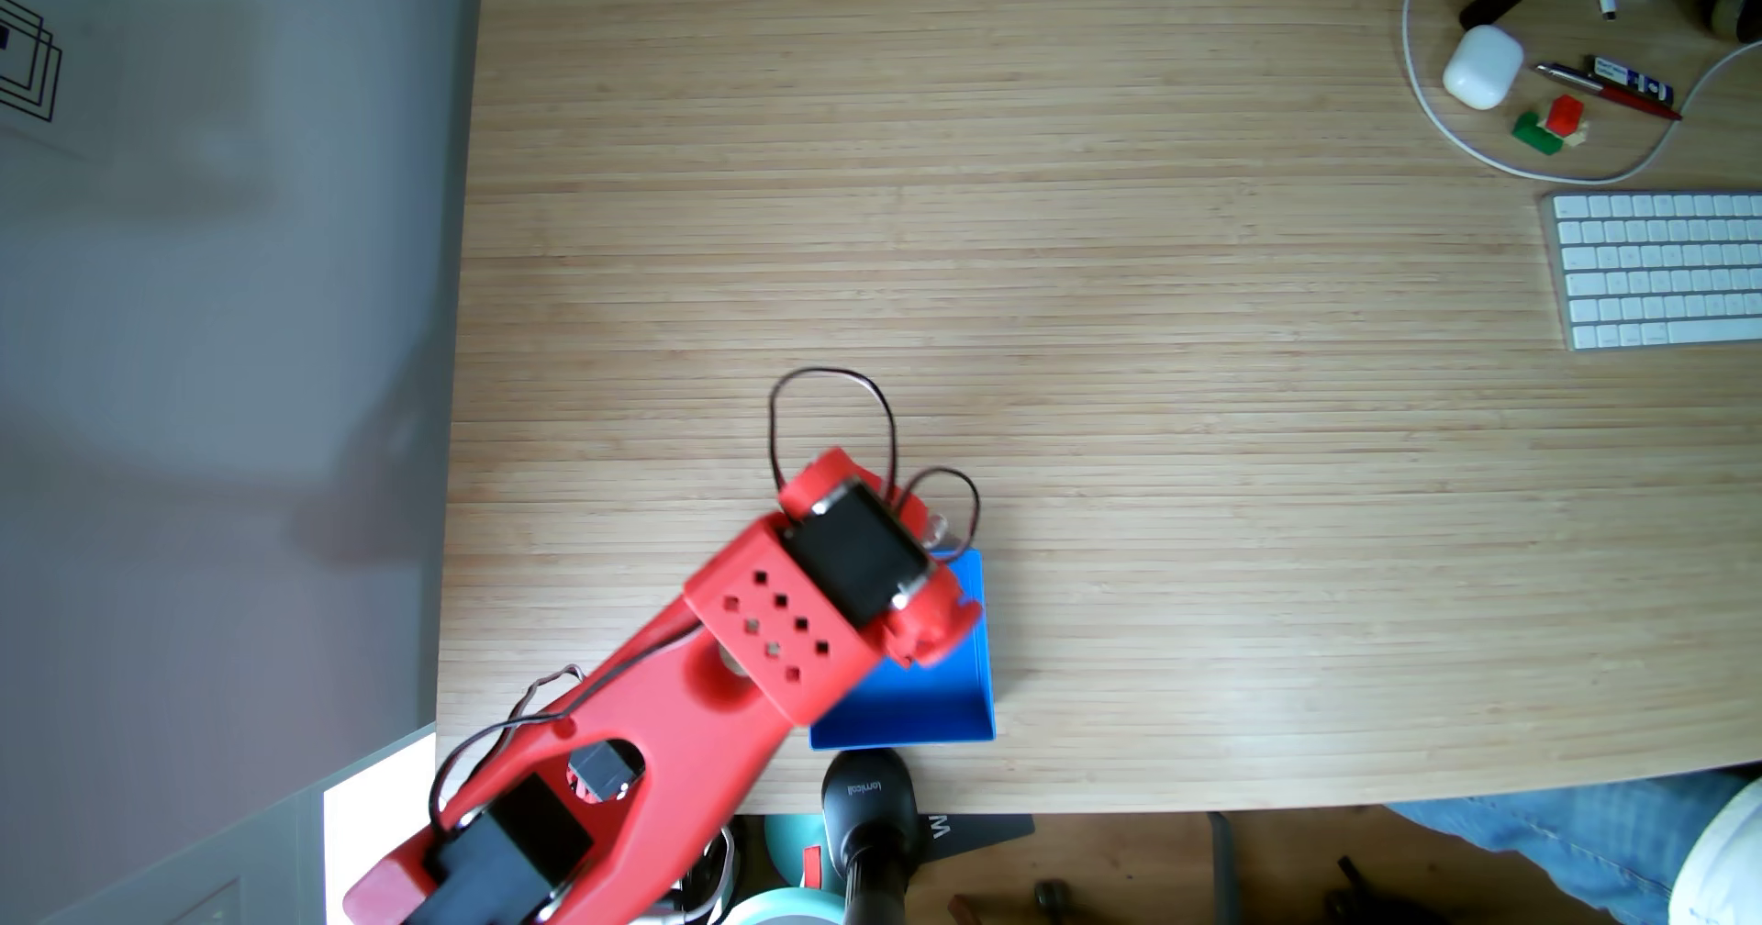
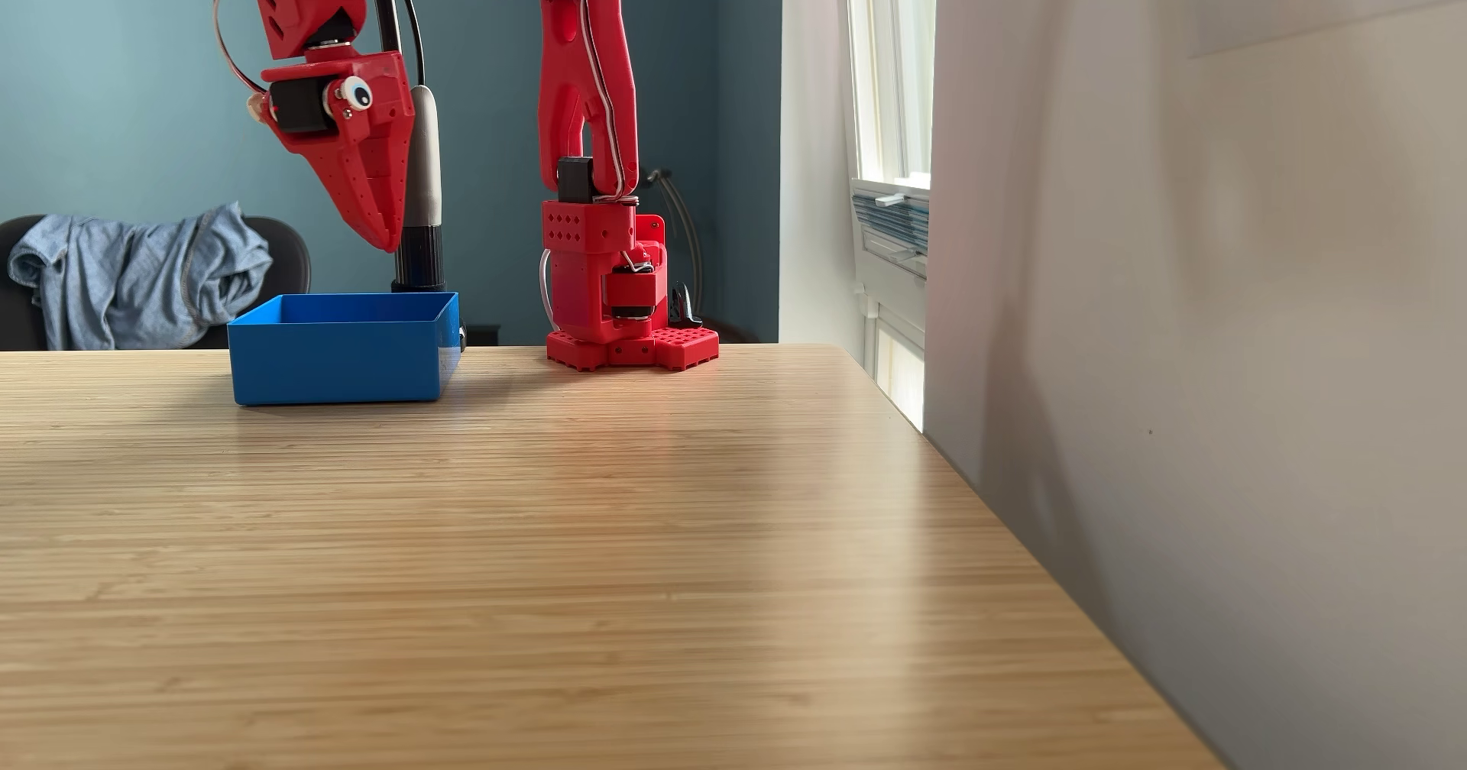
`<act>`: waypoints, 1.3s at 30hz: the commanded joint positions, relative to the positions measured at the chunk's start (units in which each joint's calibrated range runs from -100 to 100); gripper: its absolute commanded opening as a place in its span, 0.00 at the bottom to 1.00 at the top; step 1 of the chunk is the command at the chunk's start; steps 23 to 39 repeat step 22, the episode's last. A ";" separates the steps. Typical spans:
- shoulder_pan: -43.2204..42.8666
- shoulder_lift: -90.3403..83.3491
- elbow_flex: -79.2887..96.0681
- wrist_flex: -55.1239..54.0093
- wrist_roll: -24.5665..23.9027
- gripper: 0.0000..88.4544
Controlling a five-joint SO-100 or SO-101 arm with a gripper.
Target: Put the red lego brick in blue bin
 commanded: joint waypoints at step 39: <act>-28.69 -4.28 -4.50 -0.15 -9.77 0.00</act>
